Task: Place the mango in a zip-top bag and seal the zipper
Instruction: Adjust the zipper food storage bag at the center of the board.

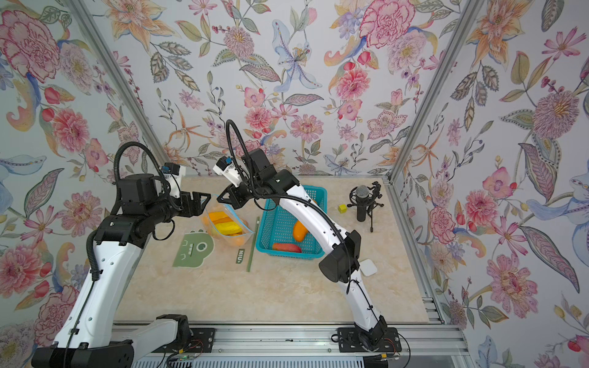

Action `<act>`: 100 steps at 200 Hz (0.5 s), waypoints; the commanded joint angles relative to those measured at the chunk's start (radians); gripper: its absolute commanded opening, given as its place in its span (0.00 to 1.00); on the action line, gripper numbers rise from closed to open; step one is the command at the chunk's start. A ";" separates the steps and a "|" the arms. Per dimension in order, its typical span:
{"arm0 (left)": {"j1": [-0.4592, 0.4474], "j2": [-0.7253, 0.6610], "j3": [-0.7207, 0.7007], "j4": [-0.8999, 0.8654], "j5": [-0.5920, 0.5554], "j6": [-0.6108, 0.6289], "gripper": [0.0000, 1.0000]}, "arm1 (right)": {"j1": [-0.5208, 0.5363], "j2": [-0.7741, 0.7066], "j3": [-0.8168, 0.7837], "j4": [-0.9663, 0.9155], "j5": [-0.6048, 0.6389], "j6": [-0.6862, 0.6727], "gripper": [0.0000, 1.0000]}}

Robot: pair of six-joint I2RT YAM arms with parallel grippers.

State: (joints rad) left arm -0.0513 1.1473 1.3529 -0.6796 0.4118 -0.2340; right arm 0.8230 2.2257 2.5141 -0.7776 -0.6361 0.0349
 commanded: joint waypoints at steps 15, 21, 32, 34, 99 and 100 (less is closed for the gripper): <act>0.007 -0.052 -0.060 0.003 -0.019 0.038 0.86 | -0.011 0.002 0.018 -0.009 -0.034 -0.003 0.03; 0.006 -0.060 -0.070 0.008 -0.016 0.034 0.86 | -0.011 0.002 0.018 -0.009 -0.029 -0.001 0.03; 0.008 -0.076 -0.087 0.022 -0.014 0.026 0.87 | -0.012 0.002 0.019 -0.008 -0.028 -0.003 0.03; 0.008 -0.080 -0.089 0.025 -0.014 0.025 0.87 | -0.013 0.002 0.019 -0.009 -0.028 -0.003 0.03; 0.039 -0.161 -0.206 0.173 0.113 0.051 0.92 | -0.048 -0.022 -0.032 -0.024 -0.085 -0.027 0.02; 0.039 -0.160 -0.208 0.177 0.114 0.050 0.92 | -0.047 -0.021 -0.032 -0.023 -0.087 -0.028 0.02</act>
State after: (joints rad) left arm -0.0193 0.9897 1.1904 -0.5919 0.4564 -0.2047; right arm 0.7887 2.2253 2.4962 -0.7795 -0.6666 0.0303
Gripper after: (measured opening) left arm 0.925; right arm 0.048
